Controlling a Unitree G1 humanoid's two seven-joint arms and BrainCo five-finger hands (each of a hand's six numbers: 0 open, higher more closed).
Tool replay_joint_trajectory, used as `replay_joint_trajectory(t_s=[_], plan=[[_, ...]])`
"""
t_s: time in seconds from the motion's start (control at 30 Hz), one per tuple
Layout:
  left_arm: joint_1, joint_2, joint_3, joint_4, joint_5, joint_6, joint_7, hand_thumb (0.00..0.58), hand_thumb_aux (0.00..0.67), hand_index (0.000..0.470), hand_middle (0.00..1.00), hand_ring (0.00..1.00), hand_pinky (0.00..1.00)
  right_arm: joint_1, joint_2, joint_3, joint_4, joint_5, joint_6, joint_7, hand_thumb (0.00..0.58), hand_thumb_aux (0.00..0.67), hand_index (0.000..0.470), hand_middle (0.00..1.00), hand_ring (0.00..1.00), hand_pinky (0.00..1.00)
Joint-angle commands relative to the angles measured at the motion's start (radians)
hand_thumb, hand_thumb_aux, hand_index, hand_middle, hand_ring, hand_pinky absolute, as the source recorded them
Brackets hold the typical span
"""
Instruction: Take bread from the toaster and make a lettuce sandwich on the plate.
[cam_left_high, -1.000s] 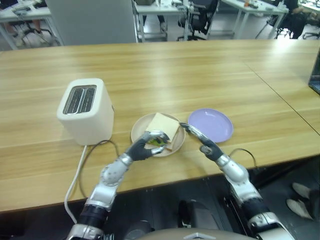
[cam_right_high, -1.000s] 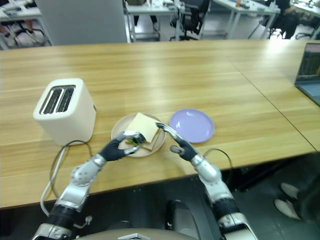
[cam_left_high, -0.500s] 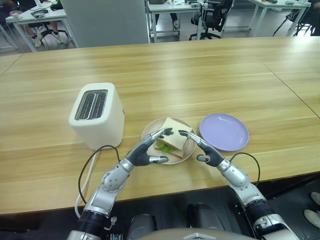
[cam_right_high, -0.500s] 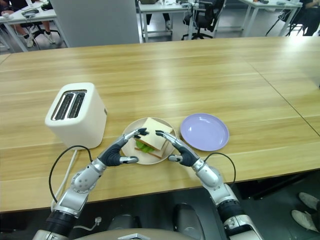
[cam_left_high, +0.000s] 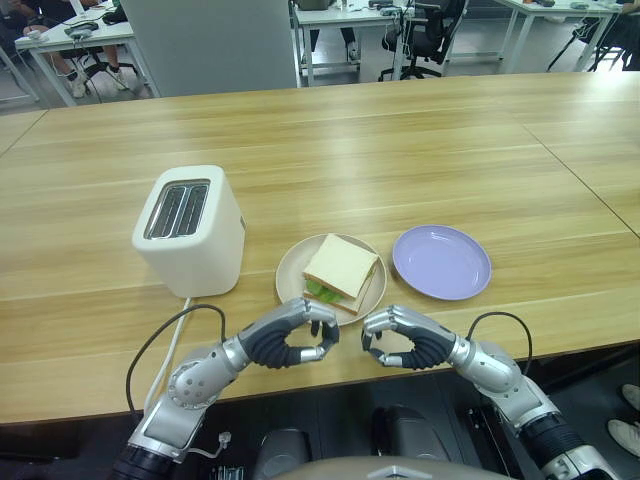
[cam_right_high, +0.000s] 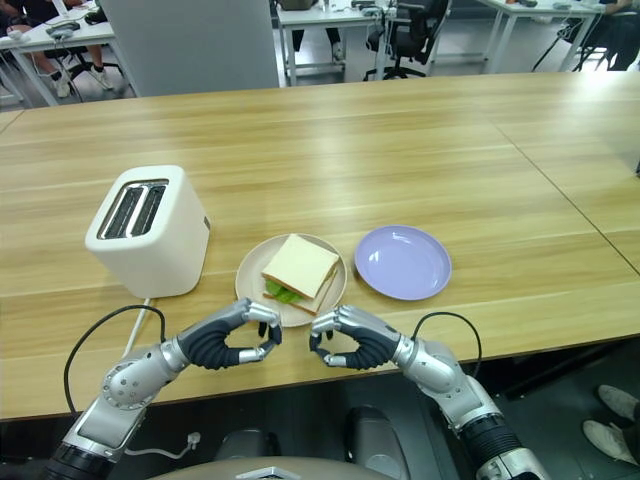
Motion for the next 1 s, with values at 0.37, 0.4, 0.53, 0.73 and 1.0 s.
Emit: replay_joint_trajectory(t_s=[0.37, 0.4, 0.53, 0.73, 1.0], plan=[[-0.196, -0.019, -0.078, 0.369, 0.449, 0.136, 0.141, 0.58, 0.67, 0.46, 1.0, 1.0, 1.0, -0.206, 0.101, 0.076, 0.392, -0.273, 0.242, -0.106, 0.58, 0.67, 0.46, 1.0, 1.0, 1.0], [-0.213, -0.023, -0.092, 0.4, 0.482, 0.147, 0.159, 0.58, 0.67, 0.46, 1.0, 1.0, 1.0, -0.228, 0.114, 0.086, 0.428, -0.292, 0.259, -0.125, 0.58, 0.67, 0.46, 1.0, 1.0, 1.0], [-0.269, -0.034, -0.169, 0.52, 0.581, 0.19, 0.181, 0.58, 0.67, 0.46, 1.0, 1.0, 1.0, -0.313, 0.159, 0.147, 0.573, -0.381, 0.313, -0.19, 0.58, 0.67, 0.46, 1.0, 1.0, 1.0], [-0.305, -0.035, -0.217, 0.592, 0.598, 0.186, 0.19, 0.58, 0.67, 0.46, 1.0, 1.0, 1.0, -0.417, 0.211, 0.242, 0.725, -0.508, 0.353, -0.358, 0.58, 0.67, 0.46, 1.0, 1.0, 1.0], [-0.444, -0.057, -0.246, 0.749, 0.705, 0.246, 0.376, 0.58, 0.67, 0.46, 1.0, 1.0, 1.0, -0.517, 0.262, 0.318, 0.858, -0.606, 0.452, -0.537, 0.58, 0.67, 0.46, 1.0, 1.0, 1.0]])
